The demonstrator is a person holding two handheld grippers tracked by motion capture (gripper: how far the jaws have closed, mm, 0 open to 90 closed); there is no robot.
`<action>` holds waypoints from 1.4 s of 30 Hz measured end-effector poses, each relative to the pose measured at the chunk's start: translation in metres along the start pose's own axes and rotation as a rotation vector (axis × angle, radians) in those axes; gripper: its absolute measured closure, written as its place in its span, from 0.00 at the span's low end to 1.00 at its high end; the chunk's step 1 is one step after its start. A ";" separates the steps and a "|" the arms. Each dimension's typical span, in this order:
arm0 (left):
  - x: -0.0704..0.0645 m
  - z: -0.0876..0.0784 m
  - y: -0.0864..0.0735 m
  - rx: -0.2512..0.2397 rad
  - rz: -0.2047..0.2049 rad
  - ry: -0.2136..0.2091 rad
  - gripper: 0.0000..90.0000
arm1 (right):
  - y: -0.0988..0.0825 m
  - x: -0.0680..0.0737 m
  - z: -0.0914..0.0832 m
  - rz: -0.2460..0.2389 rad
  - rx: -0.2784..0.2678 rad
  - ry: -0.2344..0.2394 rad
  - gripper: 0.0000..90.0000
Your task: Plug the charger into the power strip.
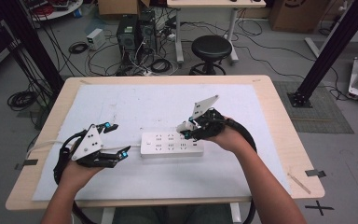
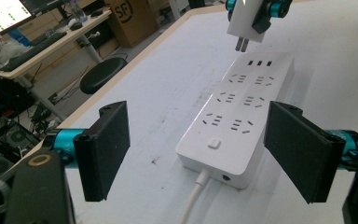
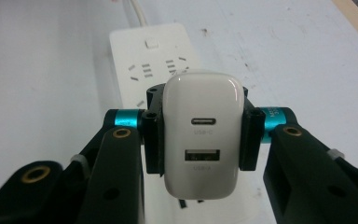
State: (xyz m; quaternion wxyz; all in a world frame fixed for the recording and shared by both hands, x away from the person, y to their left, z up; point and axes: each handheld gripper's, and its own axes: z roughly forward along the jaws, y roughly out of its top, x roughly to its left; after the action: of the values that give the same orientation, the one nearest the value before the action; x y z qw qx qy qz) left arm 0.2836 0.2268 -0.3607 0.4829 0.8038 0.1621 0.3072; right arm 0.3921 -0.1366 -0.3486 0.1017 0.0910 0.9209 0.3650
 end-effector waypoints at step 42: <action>0.006 -0.009 -0.025 0.025 -0.050 0.024 0.25 | 0.052 -0.034 0.067 -0.254 0.590 0.249 0.70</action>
State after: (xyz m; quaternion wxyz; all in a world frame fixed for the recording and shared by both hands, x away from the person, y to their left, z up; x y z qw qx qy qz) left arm 0.2835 0.2479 -0.3776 0.4785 0.8018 0.1919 0.3023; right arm 0.4470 -0.0641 -0.3564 0.0024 -0.0443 0.9961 0.0759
